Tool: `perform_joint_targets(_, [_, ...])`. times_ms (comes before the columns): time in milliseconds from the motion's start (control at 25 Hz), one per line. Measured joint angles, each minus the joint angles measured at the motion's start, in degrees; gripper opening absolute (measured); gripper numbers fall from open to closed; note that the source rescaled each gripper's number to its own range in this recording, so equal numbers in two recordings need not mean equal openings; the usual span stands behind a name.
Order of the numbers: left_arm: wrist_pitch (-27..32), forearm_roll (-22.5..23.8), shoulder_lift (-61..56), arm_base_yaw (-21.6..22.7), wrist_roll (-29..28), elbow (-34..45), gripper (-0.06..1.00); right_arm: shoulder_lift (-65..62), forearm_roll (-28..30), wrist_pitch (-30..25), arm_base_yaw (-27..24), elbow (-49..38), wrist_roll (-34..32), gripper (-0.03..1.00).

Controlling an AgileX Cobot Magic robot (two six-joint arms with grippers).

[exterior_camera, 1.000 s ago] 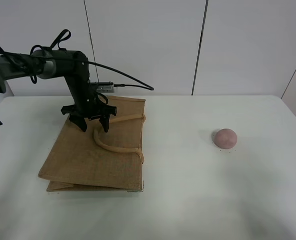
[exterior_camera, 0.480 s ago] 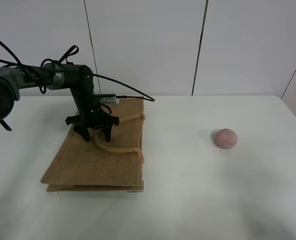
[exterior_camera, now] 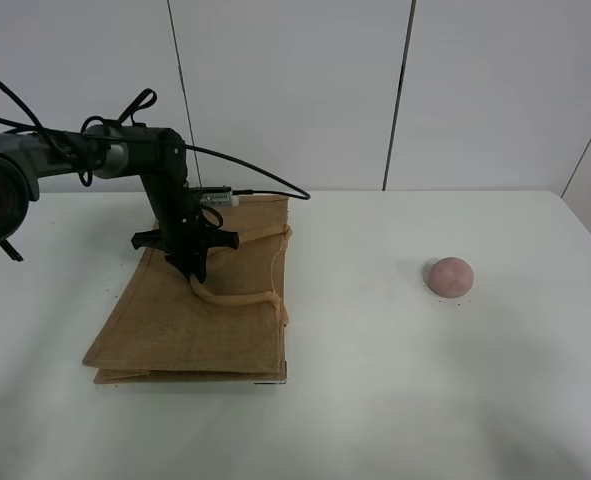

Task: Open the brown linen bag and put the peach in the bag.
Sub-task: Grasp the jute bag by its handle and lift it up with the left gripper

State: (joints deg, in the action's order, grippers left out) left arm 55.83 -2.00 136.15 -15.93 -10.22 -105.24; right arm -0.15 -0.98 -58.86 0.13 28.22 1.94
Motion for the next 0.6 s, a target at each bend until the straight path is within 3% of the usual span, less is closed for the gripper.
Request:
perform_joint_targets(120, [2.5, 0.1, 0.0, 0.0, 0.0, -1.8, 0.01, 0.0, 0.0, 0.0, 0.0, 0.0, 0.0, 1.0])
perform_joint_targets(280, [10.5, 0.2, -0.2, 0.0, 0.1, -7.6, 0.01, 0.0, 0.0, 0.0, 0.0, 0.0, 0.0, 1.0])
perform_joint_targets(440, [11.0, 0.1, -3.1, 0.0, 1.7, -14.4, 0.01, 0.0, 0.0, 0.0, 0.0, 0.0, 0.0, 1.0])
perform_joint_targets(600, [11.2, -0.1, -10.0, 0.0, 2.0, -16.3, 0.0, 0.0, 0.0, 0.0, 0.0, 0.0, 0.0, 1.0])
